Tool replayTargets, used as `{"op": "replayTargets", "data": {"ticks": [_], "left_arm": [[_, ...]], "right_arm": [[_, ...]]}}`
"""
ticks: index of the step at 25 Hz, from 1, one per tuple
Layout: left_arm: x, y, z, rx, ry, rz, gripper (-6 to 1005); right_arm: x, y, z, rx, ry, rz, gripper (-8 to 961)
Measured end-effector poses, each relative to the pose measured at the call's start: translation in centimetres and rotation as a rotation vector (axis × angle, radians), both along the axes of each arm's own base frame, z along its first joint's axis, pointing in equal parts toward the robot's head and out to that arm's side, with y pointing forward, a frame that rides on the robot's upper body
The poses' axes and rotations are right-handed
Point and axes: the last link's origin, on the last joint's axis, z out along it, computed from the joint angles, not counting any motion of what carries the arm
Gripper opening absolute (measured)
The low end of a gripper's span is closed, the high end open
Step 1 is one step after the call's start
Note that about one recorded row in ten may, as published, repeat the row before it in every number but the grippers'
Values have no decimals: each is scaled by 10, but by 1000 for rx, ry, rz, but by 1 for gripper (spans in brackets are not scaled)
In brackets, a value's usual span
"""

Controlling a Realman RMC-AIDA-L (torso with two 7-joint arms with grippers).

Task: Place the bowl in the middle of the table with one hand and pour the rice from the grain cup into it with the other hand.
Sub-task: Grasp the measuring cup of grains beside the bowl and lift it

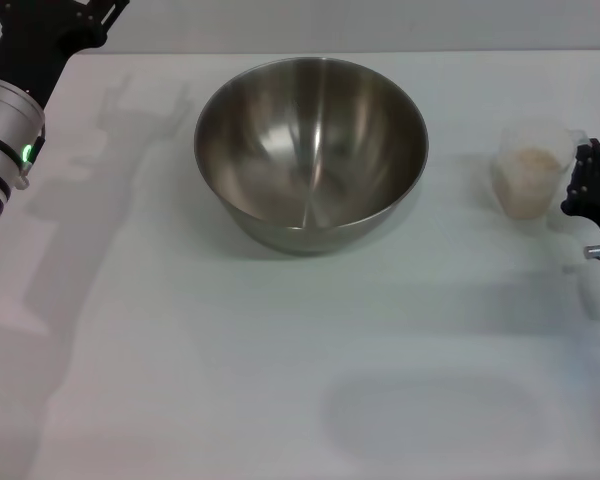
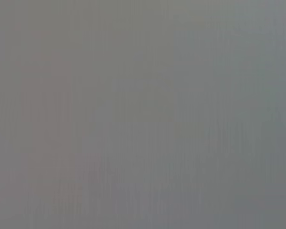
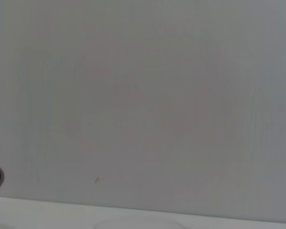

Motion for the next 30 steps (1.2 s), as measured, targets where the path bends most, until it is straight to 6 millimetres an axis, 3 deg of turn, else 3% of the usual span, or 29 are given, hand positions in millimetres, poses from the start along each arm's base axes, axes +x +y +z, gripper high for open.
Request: {"op": "replayTargets", "data": {"ticks": [13, 21, 27, 30], "left_arm": [[0, -2, -1, 0, -6, -3, 856], [-8, -5, -3, -10, 10, 19, 856], [-20, -11, -2, -5, 13, 48, 856], [-40, -20, 7, 28, 3, 106, 856]], "right_arm": [[2, 1, 3, 7, -18, 2, 9], [-15, 8, 14, 79, -16, 98, 9], [-31, 16, 25, 154, 0, 174, 8], [-40, 21, 27, 166, -3, 219, 9]]}}
